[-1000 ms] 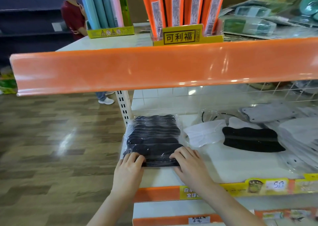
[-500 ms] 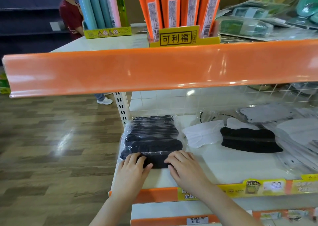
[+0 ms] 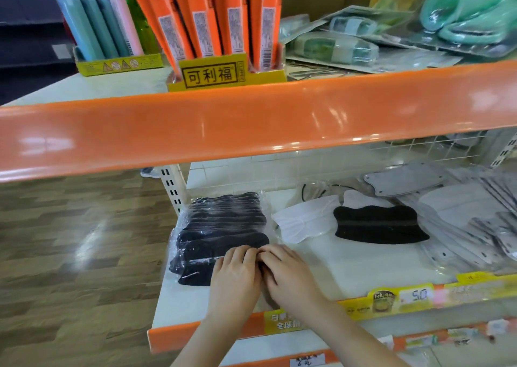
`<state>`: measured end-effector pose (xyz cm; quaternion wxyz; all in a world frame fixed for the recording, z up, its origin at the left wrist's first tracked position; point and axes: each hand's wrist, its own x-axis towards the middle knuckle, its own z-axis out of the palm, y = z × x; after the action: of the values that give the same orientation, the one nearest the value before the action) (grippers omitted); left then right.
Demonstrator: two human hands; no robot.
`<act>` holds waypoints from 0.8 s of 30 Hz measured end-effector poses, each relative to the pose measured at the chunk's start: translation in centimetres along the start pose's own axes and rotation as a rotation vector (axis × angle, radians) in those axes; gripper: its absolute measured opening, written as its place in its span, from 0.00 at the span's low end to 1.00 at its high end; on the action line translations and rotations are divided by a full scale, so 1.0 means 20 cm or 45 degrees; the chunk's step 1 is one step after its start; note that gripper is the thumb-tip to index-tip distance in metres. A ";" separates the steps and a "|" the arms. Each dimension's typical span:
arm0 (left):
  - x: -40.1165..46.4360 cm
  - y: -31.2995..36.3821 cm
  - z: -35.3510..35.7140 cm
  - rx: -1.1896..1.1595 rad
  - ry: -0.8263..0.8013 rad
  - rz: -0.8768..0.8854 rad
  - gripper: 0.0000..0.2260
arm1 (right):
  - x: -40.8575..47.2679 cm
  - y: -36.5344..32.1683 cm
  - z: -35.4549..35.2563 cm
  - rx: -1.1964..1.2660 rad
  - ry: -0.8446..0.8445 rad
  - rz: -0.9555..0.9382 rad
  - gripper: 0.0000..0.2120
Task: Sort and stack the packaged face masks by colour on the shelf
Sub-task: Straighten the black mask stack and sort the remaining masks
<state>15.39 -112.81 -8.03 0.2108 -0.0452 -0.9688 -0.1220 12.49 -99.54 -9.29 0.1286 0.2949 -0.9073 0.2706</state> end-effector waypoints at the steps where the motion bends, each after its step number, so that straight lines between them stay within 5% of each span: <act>1: 0.03 0.03 0.01 -0.007 0.004 0.014 0.13 | 0.00 0.02 -0.03 -0.017 0.018 0.016 0.18; 13: 0.29 0.51 0.25 -0.088 -0.119 0.169 0.15 | -0.14 0.55 -0.40 -0.416 0.229 0.152 0.10; 17: 0.34 0.65 0.34 -0.047 -0.148 0.279 0.09 | -0.23 0.73 -0.49 -0.485 0.161 0.264 0.22; 24: 0.39 0.83 0.46 -0.053 -0.195 0.308 0.21 | -0.33 0.95 -0.58 -0.507 0.179 0.331 0.24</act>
<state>7.09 -94.10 -9.21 0.1484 -0.1754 -0.9668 -0.1120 7.03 -76.97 -10.35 0.2110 0.1250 -0.9619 0.1207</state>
